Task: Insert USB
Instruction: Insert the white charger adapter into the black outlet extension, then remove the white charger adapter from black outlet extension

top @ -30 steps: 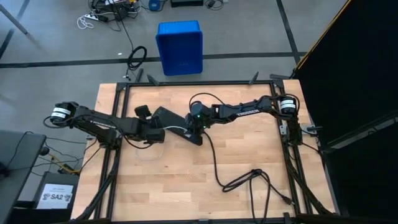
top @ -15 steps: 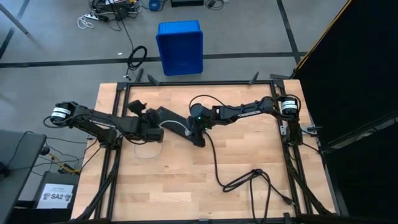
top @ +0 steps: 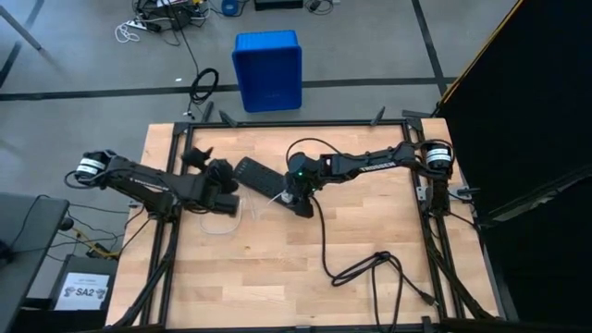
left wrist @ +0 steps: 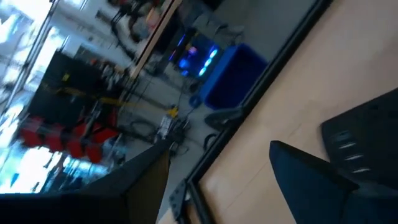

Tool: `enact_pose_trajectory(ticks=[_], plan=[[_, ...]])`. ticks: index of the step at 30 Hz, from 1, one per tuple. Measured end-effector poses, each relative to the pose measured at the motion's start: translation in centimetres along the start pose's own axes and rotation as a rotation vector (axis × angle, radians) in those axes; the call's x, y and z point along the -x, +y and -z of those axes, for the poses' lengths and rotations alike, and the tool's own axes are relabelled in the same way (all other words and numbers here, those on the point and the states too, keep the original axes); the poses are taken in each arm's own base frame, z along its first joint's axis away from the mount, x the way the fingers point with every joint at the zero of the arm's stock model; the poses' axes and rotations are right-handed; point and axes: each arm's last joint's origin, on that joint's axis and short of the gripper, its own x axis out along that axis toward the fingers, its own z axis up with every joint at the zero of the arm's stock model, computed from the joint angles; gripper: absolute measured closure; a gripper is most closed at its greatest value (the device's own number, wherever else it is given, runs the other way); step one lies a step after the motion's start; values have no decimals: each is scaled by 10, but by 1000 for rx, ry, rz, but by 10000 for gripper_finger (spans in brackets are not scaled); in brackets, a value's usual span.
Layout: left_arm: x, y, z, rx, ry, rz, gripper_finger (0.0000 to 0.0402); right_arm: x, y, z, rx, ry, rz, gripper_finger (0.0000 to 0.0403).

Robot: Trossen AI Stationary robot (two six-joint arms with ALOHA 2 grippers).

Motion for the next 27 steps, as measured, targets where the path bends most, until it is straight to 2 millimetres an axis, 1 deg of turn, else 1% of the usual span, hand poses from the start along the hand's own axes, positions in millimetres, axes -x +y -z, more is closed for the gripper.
enact_pose_trajectory(ticks=[4,6,10,13,16,18,21,24,26,27], plan=[[17,-2,-12,21,-70,113,142,2,1,-3,8,-21,-1,213],[26,-2,-17,45,-107,209,148,9,2,-5,4,-33,36,217],[48,1,-25,97,-236,413,161,37,12,-14,38,-50,203,229],[67,8,-32,127,-354,515,170,65,28,-20,77,-83,265,240],[80,14,-35,141,-433,602,175,97,45,-26,101,-135,305,250],[85,15,-35,135,-454,676,177,114,56,-26,116,-146,327,256],[91,14,-31,129,-452,731,178,130,73,-23,121,-158,311,265],[96,12,-22,91,-438,761,178,137,89,-17,111,-124,305,273],[98,14,-9,42,-402,769,178,139,96,-10,72,-84,371,278],[98,18,-2,48,-383,765,178,141,98,-5,59,-56,409,281]])
